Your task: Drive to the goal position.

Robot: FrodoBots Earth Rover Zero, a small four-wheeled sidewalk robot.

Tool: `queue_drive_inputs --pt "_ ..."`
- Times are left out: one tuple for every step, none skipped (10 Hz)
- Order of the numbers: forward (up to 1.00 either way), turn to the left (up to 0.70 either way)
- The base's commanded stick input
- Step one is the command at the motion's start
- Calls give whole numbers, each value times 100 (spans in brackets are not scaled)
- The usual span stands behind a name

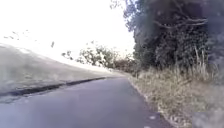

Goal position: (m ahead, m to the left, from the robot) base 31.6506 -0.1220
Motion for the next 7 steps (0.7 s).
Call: queue_drive_inputs --pt "100 0" --pt "100 0" --pt "100 0" --pt "100 0" --pt "100 0" --pt "100 0" --pt "100 0"
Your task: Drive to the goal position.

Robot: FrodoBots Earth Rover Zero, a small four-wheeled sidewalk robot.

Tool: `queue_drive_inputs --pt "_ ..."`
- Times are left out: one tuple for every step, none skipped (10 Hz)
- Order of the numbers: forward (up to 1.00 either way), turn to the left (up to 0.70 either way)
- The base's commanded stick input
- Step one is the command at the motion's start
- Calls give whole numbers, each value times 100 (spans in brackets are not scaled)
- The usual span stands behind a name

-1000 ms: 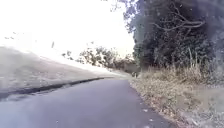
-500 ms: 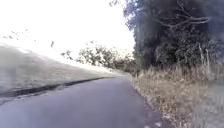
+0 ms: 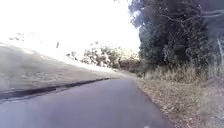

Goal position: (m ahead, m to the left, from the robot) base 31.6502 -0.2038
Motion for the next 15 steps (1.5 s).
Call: queue_drive_inputs --pt "100 0" --pt "100 -15" --pt "100 -40" --pt "100 -40" --pt "100 0" --pt "100 0" --pt "100 0" --pt "100 0" --pt "100 0" --pt "100 0" --pt "100 0" --pt "100 0" --pt "100 0" --pt "100 0" --pt "100 0"
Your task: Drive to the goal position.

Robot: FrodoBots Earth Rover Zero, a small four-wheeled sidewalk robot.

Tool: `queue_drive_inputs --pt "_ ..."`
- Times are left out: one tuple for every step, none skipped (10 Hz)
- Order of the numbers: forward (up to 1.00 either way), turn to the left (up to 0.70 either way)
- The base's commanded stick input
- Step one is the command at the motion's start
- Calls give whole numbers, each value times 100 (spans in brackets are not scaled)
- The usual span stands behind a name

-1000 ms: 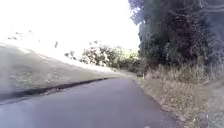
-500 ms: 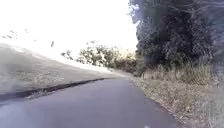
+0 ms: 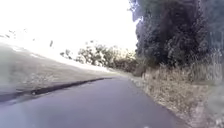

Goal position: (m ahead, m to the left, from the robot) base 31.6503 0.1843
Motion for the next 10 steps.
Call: queue_drive_inputs --pt "100 0" --pt "100 0" --pt "100 0" --pt "100 0" --pt "100 0" --pt "100 0" --pt "100 0" --pt "100 0" --pt "100 0" --pt "100 0"
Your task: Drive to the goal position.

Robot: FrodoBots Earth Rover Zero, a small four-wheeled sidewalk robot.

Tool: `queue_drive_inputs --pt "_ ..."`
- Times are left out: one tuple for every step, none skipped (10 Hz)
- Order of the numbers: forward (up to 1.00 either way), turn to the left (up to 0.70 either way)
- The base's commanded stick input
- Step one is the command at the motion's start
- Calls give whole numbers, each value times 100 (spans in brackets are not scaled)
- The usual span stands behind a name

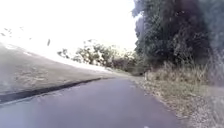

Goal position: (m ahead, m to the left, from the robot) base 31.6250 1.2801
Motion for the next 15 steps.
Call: queue_drive_inputs --pt "100 0" --pt "100 0" --pt "100 0" --pt "100 0" --pt "100 0" --pt "100 0" --pt "100 0" --pt "100 0" --pt "100 0" --pt "100 0" --pt "100 0" --pt "100 0" --pt "100 0" --pt "100 0" --pt "100 0"
